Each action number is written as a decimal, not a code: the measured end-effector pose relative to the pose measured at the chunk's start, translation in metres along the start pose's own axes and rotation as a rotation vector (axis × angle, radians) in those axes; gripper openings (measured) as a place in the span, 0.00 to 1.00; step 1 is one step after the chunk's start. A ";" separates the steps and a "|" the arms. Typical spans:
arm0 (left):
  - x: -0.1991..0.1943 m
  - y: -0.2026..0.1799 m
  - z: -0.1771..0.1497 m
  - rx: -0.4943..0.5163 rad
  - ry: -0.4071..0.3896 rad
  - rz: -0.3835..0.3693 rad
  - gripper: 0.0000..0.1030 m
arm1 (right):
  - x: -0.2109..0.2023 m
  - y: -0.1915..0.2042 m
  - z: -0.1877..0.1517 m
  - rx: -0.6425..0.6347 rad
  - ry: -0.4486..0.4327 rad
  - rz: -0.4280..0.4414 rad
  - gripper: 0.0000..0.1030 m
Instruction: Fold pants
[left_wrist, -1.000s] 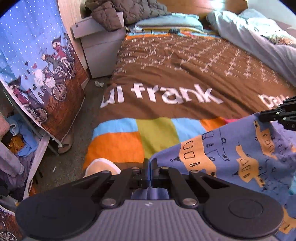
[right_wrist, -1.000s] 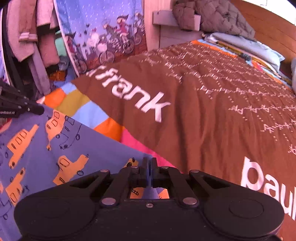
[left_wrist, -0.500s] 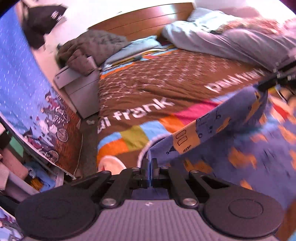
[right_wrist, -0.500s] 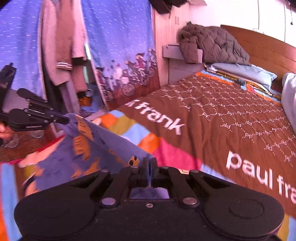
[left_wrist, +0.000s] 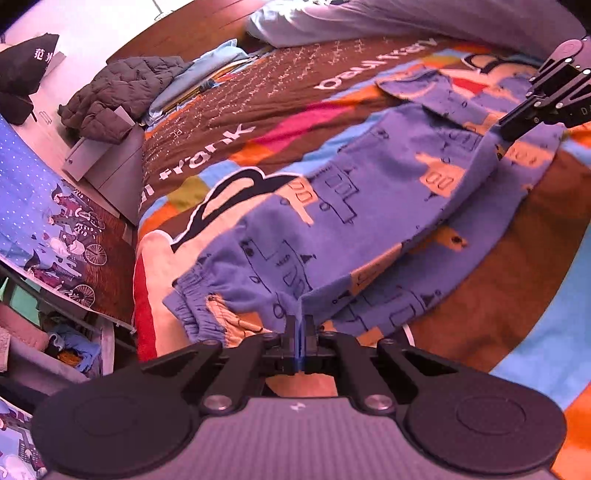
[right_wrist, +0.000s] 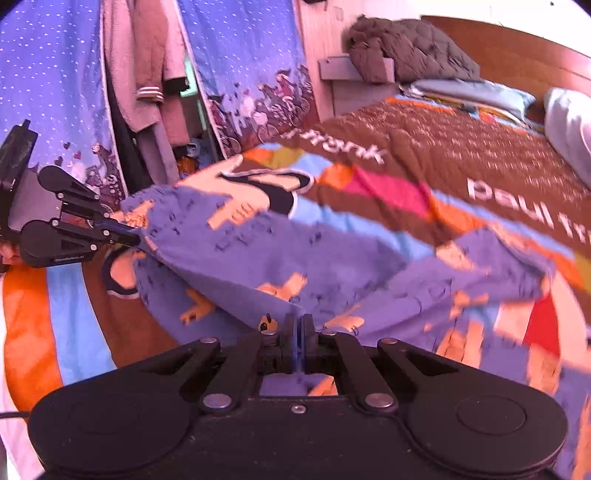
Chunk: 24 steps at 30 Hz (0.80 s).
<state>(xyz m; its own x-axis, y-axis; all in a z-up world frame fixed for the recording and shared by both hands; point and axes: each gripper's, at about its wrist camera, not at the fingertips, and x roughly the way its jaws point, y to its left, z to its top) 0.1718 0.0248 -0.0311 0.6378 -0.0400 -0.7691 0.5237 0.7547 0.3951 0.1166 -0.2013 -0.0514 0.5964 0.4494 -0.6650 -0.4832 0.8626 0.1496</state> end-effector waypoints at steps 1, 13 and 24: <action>0.000 -0.001 -0.001 0.002 0.001 0.002 0.00 | 0.001 0.003 -0.006 0.007 -0.004 -0.011 0.00; 0.011 -0.021 -0.005 0.123 0.079 0.012 0.03 | -0.004 0.015 -0.029 -0.036 0.044 -0.018 0.00; -0.021 -0.025 0.018 -0.062 0.004 -0.190 0.57 | -0.023 0.016 -0.042 0.015 0.020 0.016 0.21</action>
<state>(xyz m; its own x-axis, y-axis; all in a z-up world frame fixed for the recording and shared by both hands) 0.1551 -0.0046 -0.0156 0.5283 -0.1831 -0.8291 0.5986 0.7728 0.2108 0.0681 -0.2075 -0.0645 0.5757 0.4581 -0.6773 -0.4825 0.8591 0.1710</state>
